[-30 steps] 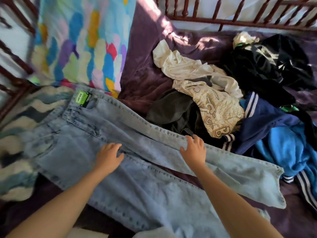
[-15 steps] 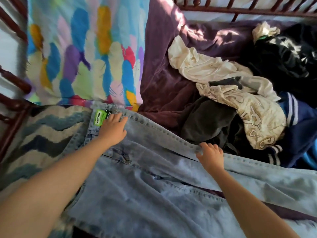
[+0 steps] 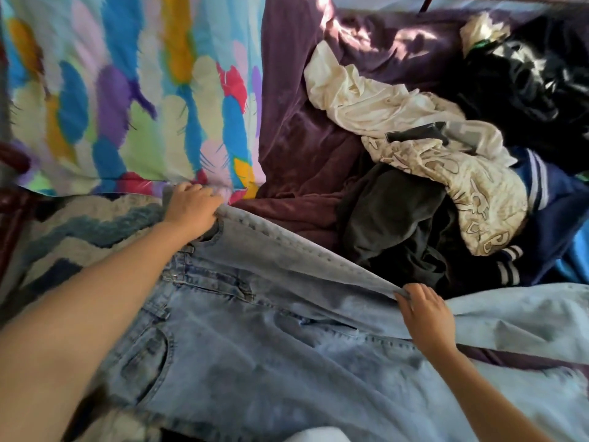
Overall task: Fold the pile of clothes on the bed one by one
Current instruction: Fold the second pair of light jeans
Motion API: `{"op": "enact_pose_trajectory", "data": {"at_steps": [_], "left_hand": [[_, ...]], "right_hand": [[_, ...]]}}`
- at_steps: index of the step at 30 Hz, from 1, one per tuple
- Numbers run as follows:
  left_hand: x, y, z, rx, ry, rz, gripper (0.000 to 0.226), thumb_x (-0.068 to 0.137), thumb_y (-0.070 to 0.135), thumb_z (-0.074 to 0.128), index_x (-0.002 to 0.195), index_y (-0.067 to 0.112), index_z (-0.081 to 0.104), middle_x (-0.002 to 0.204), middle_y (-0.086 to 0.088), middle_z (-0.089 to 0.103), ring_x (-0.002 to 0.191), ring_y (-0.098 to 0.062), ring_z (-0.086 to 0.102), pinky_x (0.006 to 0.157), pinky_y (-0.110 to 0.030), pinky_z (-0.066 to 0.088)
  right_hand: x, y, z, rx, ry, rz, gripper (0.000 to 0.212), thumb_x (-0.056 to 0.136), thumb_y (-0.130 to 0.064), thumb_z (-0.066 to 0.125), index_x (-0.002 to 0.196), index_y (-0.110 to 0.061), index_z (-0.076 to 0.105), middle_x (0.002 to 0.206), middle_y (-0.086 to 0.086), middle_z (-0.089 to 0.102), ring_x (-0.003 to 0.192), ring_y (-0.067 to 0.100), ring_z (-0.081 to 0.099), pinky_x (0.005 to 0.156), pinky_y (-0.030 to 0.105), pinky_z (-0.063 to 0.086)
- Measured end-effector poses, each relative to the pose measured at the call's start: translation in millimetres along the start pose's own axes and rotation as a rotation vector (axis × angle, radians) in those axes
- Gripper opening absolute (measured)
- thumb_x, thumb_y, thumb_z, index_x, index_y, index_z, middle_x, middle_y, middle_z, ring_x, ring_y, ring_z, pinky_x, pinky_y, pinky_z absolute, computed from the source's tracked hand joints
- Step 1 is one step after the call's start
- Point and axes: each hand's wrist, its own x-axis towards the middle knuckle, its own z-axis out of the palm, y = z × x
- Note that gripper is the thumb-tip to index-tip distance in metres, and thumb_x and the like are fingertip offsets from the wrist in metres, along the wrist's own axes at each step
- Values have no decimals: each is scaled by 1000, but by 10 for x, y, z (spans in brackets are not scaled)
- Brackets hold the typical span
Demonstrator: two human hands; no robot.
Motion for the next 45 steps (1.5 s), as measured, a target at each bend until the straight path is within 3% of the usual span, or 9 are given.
{"op": "enact_pose_trajectory", "data": {"at_steps": [6,12,19,24,29,33,37,42,45], "left_hand": [[-1480,-232,-69,-98,422,157,21,58,1,62,77,2,71,68,-14,60,60,-30,63,64,-39,38],[-2688,46,510,-115,330,128,42,63,10,34,73,2,73,66,-12,61,65,-30,58,55,-40,48],[-2954,31,415,-210,538,132,28,69,-2,44,75,-6,71,83,-9,43,72,-24,37,61,-37,39],[-3111,299,428,-35,270,126,44,28,-10,80,69,5,74,64,-8,60,61,-30,61,46,-41,51],[-3007,753,343,-96,255,149,47,56,15,34,78,13,76,77,-7,67,79,-25,56,64,-39,49],[-2820,1558,281,-108,12,297,47,43,19,73,89,21,76,92,-5,70,82,-23,68,67,-34,55],[-2693,2470,479,-272,-256,366,51,87,25,48,137,22,40,141,-1,35,132,-15,31,106,-28,25],[-2676,3232,355,-255,-180,424,33,76,22,66,109,19,62,105,-3,59,99,-16,56,79,-23,43],[-2733,3477,290,-228,-239,486,34,50,26,83,81,23,70,78,2,64,73,-12,63,61,-15,45]], "right_hand": [[-552,24,-186,128,132,-311,52,101,-33,26,71,-4,56,52,9,53,43,26,53,42,27,41],[-1424,-140,5,87,-11,-642,39,99,-22,28,68,-16,50,47,5,53,37,17,52,34,18,40],[-1750,-170,-76,98,-32,-557,51,98,-22,28,56,-17,55,43,0,46,36,16,48,34,22,35],[-2053,-94,-43,-13,-300,-493,18,87,-32,57,73,-26,48,52,-6,56,42,12,56,37,18,39],[-1986,123,-42,-207,-568,-342,54,16,-29,88,65,-22,66,58,-4,59,50,15,60,65,27,27],[-1774,403,-151,-397,-670,-247,49,68,-34,77,112,-19,63,110,7,63,105,22,59,104,39,26],[-1770,783,-218,-528,-839,-161,34,95,-22,42,129,-21,50,130,0,55,127,23,42,115,47,6],[-2187,925,-279,-419,-892,-43,33,93,-16,43,126,-14,47,117,9,64,109,30,59,94,35,40],[-2611,1038,-264,-256,-911,45,42,91,-17,42,133,-18,38,123,8,61,112,28,57,97,33,35]]}}
